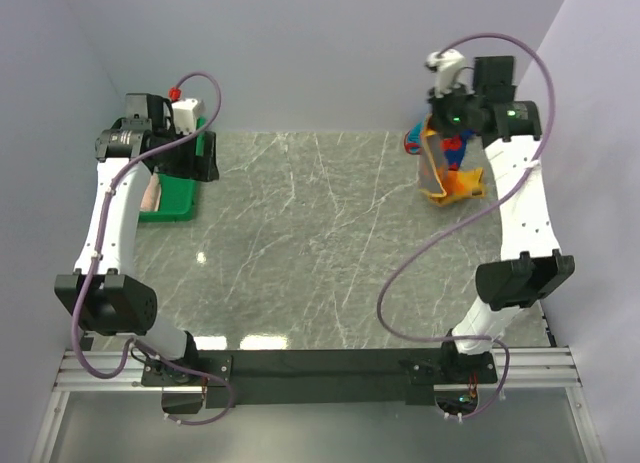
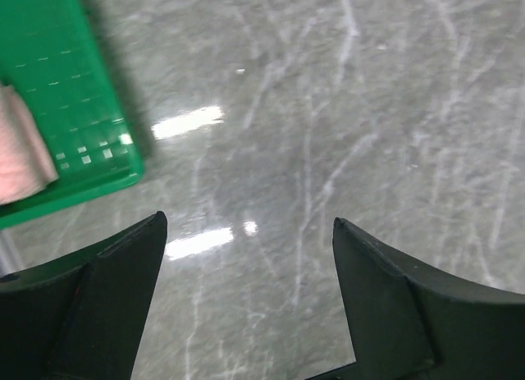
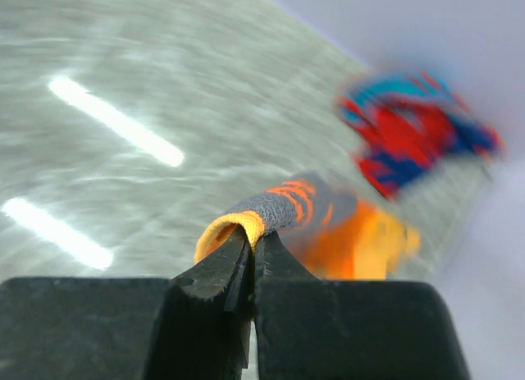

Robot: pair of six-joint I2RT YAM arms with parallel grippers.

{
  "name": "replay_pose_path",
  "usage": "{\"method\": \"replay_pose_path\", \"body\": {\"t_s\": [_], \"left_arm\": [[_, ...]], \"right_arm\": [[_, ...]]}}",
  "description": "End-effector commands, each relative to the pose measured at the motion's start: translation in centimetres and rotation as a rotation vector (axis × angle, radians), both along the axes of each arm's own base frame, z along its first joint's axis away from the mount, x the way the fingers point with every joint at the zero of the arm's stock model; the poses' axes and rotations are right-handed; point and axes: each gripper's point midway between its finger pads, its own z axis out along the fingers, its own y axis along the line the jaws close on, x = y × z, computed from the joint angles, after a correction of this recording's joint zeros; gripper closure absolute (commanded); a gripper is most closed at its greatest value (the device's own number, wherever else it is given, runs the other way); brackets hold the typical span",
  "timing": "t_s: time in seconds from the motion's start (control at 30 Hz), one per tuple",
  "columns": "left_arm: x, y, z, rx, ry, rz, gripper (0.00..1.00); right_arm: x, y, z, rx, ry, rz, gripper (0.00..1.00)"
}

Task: Roll the towels
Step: Grab a towel with the right arm, then move the towel to the center of the board

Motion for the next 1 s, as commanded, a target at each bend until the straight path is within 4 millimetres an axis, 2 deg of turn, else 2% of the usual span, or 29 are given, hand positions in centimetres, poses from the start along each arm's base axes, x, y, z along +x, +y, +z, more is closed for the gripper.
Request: {"method": "replay_pose_path", "body": {"t_s": [0.0, 0.03, 0.07, 0.1, 0.13, 0.17, 0.2, 0.3, 0.33, 0.37, 0.4, 0.43, 0.47, 0.5, 0.53, 0.57, 0.6, 0.63, 0.67, 0.7, 0.73, 0.77, 0.83, 0.87, 0.97], "left_arm": [[0.4, -2.9, 1.9, -0.134, -0.045, -0.091, 0.13], [0.4, -3.1, 2.1, -0.143, -0.058, -0.097, 0.13], [0.3, -3.4, 2.1, -0.161, -0.059, -0.103, 0.13], [0.3, -3.9, 3.1, -0.183, -0.102, -0.125, 0.13], [0.2, -4.2, 3.5, -0.199, -0.118, -0.136, 0.12], [0.0, -4.5, 3.5, -0.214, -0.125, -0.143, 0.12], [-0.1, -4.7, 4.4, -0.225, -0.163, -0.154, 0.11], [-0.9, -5.6, 4.7, -0.266, -0.185, -0.194, 0.10], [-0.9, -5.8, 5.0, -0.279, -0.202, -0.205, 0.10], [-1.2, -5.9, 4.3, -0.296, -0.185, -0.200, 0.09], [-1.3, -5.3, 4.6, -0.305, -0.197, -0.182, 0.09], [-1.1, -5.0, 4.6, -0.309, -0.211, -0.174, 0.09], [-1.4, -5.2, 4.3, -0.371, -0.180, -0.148, 0.09], [-1.7, -4.9, 4.5, -0.392, -0.187, -0.135, 0.10], [-1.7, -4.5, 4.5, -0.419, -0.185, -0.116, 0.10], [-1.4, -3.2, 4.3, -0.457, -0.188, -0.065, 0.10], [-1.5, -2.6, 4.6, -0.470, -0.199, -0.040, 0.10], [-1.5, -1.8, 4.6, -0.480, -0.203, -0.013, 0.11], [-1.4, -0.4, 4.4, -0.489, -0.206, 0.037, 0.11], [-1.6, 0.3, 4.5, -0.483, -0.215, 0.056, 0.11], [-1.7, 1.2, 4.4, -0.473, -0.218, 0.080, 0.11], [-1.8, 1.5, 4.5, -0.441, -0.234, 0.062, 0.10], [-2.4, 2.2, 3.7, -0.397, -0.208, 0.067, 0.10], [-2.5, 2.4, 3.2, -0.360, -0.207, 0.043, 0.10], [-3.9, 1.8, 0.7, -0.303, -0.136, -0.094, 0.12]], "right_arm": [[-4.1, 6.8, 2.0, 0.056, 0.027, 0.181, 1.00], [-5.2, 7.8, 4.5, 0.089, -0.025, 0.197, 1.00], [-5.6, 8.9, 5.9, 0.106, -0.062, 0.217, 1.00], [-6.4, 10.3, 7.2, 0.126, -0.093, 0.250, 1.00], [-7.6, 10.8, 9.2, 0.167, -0.136, 0.260, 1.00], [-8.3, 11.5, 10.1, 0.201, -0.152, 0.286, 1.00], [-9.2, 12.3, 11.3, 0.227, -0.190, 0.316, 1.00], [-9.6, 14.4, 7.8, 0.219, -0.111, 0.377, 1.00], [-10.1, 16.0, 4.6, 0.201, -0.036, 0.424, 1.00], [-9.9, 17.3, 3.6, 0.207, -0.030, 0.449, 1.00], [-9.9, 18.4, 1.9, 0.210, 0.006, 0.464, 1.00], [-10.8, 20.5, -0.6, 0.202, 0.063, 0.506, 1.00], [-10.6, 22.0, -1.2, 0.208, 0.061, 0.527, 1.00], [-10.6, 23.6, -3.2, 0.205, 0.112, 0.546, 1.00], [-11.0, 25.2, -3.8, 0.203, 0.126, 0.574, 1.00], [-12.3, 27.8, -4.3, 0.202, 0.139, 0.630, 1.00], [-12.7, 29.7, -6.3, 0.188, 0.191, 0.655, 1.00], [-13.2, 31.0, -6.4, 0.187, 0.195, 0.679, 1.00], [-14.9, 32.7, -7.2, 0.175, 0.225, 0.727, 0.89], [-15.2, 33.5, -8.6, 0.167, 0.265, 0.732, 0.78], [-15.8, 34.0, -8.8, 0.183, 0.294, 0.754, 0.56], [-15.7, 33.7, -9.2, 0.185, 0.316, 0.740, 0.50], [-15.3, 31.9, -10.0, 0.175, 0.335, 0.701, 0.42], [-14.3, 30.2, -10.3, 0.168, 0.329, 0.659, 0.41], [-14.0, 24.9, -12.3, 0.097, 0.328, 0.595, 0.42]]}}
